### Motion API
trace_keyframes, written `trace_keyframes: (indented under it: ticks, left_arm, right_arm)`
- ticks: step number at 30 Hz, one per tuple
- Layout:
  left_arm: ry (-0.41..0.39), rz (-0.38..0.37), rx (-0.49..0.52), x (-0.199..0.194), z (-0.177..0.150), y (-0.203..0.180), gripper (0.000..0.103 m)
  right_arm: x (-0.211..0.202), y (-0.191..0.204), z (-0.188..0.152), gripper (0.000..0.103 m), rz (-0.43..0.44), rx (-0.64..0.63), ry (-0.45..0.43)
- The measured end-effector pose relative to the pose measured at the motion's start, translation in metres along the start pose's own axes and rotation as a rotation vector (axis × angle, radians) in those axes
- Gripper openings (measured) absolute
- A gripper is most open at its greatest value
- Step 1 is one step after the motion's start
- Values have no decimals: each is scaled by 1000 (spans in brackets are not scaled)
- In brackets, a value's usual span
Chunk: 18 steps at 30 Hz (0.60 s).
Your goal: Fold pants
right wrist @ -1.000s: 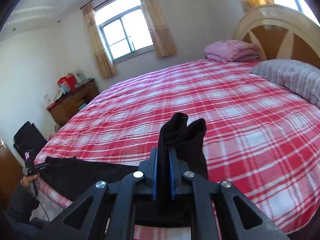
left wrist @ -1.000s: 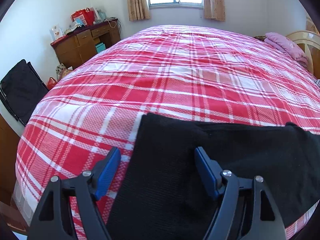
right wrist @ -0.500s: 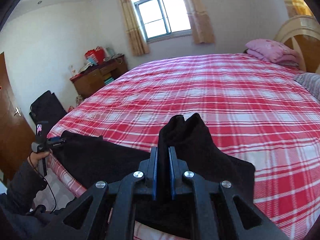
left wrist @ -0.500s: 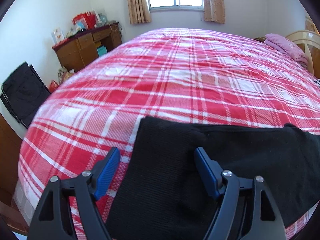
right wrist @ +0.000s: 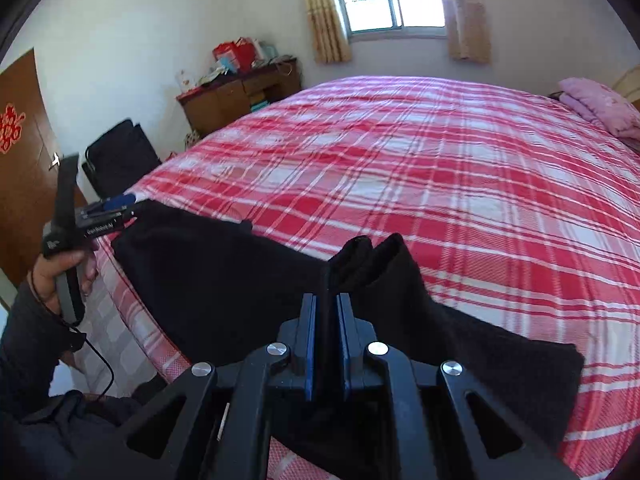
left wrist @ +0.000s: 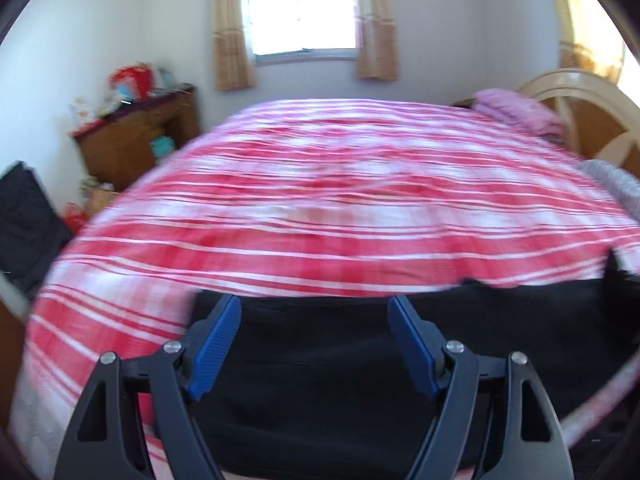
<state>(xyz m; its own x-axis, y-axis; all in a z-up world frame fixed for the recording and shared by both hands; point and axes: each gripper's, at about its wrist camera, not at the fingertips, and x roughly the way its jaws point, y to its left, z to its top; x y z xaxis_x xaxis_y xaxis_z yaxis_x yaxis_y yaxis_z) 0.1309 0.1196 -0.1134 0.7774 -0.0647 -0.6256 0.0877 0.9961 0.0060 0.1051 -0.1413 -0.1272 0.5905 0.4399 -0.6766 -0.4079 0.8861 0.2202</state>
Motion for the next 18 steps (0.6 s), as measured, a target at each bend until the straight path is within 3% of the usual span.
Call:
trace_keyframes:
  ticks: [4, 8, 11, 13, 18]
  left_arm:
    - [62, -146, 108, 10, -11, -58, 79]
    - [133, -308, 151, 18, -23, -103, 79]
    - [180, -412, 168, 22, -28, -133, 79]
    - [196, -468, 183, 22, -29, -152, 79]
    - [244, -576, 185, 27, -28, -189, 79]
  right_arm:
    - [37, 12, -9, 10, 8, -38, 90]
    - [56, 6, -18, 11, 38, -21, 154]
    - [36, -2, -18, 23, 59, 0, 133]
    - [11, -7, -19, 41, 43, -9, 98]
    - [-42, -46, -33, 43, -44, 57, 29]
